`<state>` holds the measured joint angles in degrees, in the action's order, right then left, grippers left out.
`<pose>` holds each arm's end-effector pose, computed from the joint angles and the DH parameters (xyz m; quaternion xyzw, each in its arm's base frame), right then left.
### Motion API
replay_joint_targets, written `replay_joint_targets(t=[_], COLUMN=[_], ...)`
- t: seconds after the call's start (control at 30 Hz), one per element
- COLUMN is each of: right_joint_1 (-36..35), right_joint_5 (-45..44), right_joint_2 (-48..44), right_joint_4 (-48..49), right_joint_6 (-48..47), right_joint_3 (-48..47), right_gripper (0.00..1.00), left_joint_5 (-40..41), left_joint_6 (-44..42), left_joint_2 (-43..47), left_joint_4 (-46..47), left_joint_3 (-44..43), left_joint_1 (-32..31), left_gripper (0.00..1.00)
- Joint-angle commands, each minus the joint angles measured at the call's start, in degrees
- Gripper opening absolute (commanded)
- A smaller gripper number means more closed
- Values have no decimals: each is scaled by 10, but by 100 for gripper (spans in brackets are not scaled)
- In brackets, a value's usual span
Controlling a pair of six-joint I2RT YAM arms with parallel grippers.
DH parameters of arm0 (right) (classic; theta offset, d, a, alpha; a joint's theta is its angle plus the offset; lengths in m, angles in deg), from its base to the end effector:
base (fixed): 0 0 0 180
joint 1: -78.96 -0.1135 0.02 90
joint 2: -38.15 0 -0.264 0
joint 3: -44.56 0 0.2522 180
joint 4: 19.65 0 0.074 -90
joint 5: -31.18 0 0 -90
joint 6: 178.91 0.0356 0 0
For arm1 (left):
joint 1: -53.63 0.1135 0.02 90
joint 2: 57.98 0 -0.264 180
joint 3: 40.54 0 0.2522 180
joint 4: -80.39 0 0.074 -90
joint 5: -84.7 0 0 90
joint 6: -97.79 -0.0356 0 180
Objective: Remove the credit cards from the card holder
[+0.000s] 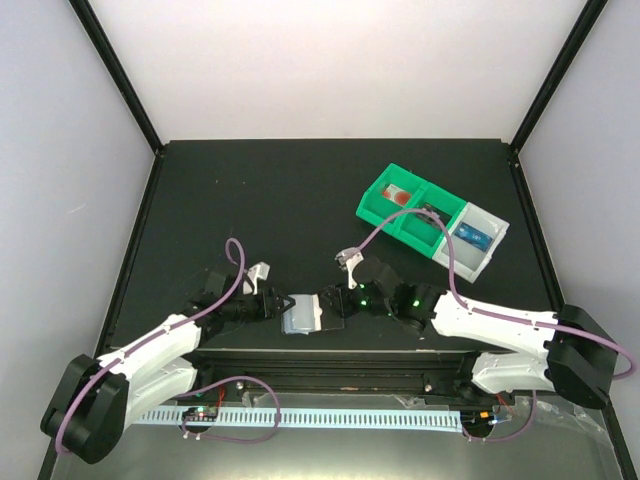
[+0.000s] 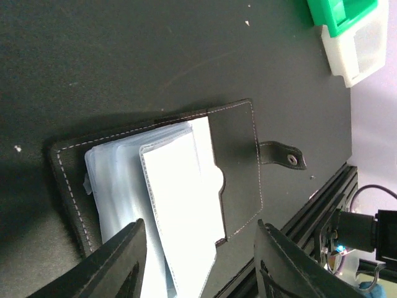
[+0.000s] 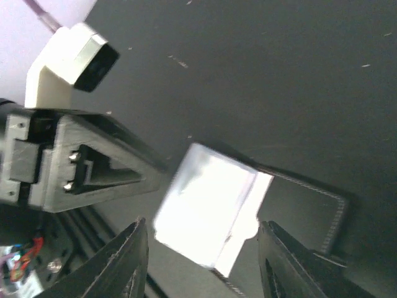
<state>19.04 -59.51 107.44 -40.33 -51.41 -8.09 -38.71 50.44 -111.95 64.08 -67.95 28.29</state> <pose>0.1284 0.2208 0.2218 -0.1716 0.8796 0.3298 0.2968 0.1419 -0.0889 0.1437 -0.0185 0.8852 -0.4325 0.1702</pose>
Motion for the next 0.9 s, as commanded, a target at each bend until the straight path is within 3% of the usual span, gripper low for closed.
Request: replay_joint_targets(t=[0.0, 0.13, 0.27, 0.5, 0.67, 0.87], right_joint_1=[-7, -8, -8, -7, -7, -7], right_joint_5=[78, 85, 42, 7, 5, 6], right_joint_2=[22, 68, 111, 168, 190, 193], right_joint_4=[64, 88, 72, 100, 146, 176], right_joint_6=[11, 9, -7, 1, 24, 42], right_joint_3=[-5, -14, -21, 13, 55, 83], right_gripper=[49, 48, 42, 25, 24, 23], left_joint_5=[24, 36, 8, -29, -40, -39], left_joint_6=[8, -1, 12, 36, 77, 73], left_joint_2=[6, 1, -1, -16, -18, -27], left_joint_4=[-7, -33, 0, 48, 110, 109], left_joint_3=[-10, -24, -17, -11, 11, 9], left_joint_1=[2, 3, 3, 2, 1, 0], left_gripper=[51, 53, 57, 63, 65, 68])
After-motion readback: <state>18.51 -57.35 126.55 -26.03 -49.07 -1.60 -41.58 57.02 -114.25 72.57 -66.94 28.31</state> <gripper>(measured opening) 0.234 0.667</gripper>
